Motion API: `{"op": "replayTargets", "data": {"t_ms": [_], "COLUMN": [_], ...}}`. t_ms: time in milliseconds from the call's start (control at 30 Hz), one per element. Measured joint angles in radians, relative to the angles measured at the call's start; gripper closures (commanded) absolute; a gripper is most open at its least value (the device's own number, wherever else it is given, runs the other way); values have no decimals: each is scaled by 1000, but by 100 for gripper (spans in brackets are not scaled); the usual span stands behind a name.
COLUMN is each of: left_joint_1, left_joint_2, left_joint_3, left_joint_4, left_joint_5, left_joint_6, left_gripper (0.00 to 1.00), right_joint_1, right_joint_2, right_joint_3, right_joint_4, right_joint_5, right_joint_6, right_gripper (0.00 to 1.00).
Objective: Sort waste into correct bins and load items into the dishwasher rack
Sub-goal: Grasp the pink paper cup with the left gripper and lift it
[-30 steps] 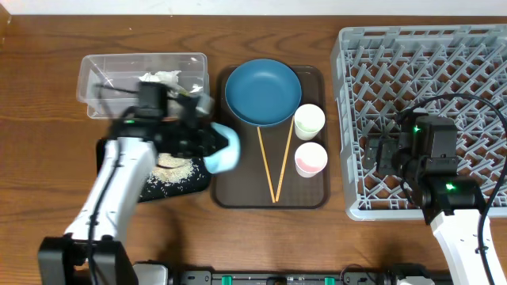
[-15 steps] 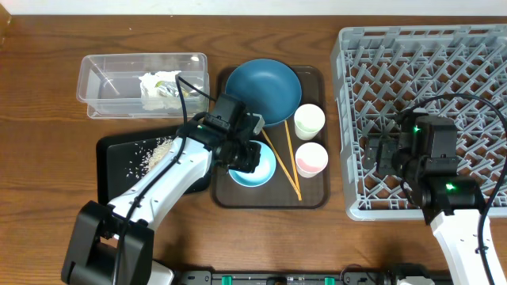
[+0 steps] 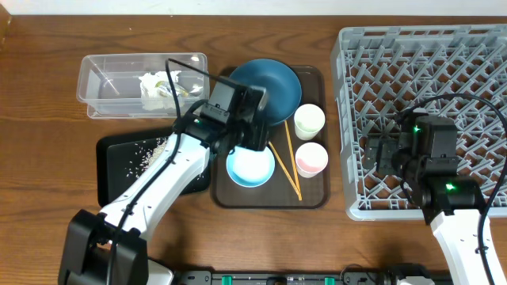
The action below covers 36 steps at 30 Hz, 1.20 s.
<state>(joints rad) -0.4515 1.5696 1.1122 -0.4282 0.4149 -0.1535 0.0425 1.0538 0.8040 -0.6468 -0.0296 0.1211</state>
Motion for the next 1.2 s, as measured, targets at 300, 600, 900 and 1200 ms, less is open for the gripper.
{"op": "replayTargets", "data": {"t_ms": [300,600,900,1200], "left_joint_1": [-113,-221,-245,-185], "left_joint_2": [5,140,220,163], "left_joint_3": [0,0,0,0], "left_joint_4": [77,80,77,28], "left_joint_5": [-3,-4,-14,-26], "left_joint_6": [0,0,-4,-28], "left_gripper": [53,53,94,94], "right_joint_1": [0,0,0,0], "right_joint_2": [0,0,0,0], "right_joint_3": [0,0,0,0], "right_joint_4": [0,0,0,0], "right_joint_5": [0,0,0,1], "right_joint_6": [0,0,0,0], "right_gripper": [1,1,1,1]}}
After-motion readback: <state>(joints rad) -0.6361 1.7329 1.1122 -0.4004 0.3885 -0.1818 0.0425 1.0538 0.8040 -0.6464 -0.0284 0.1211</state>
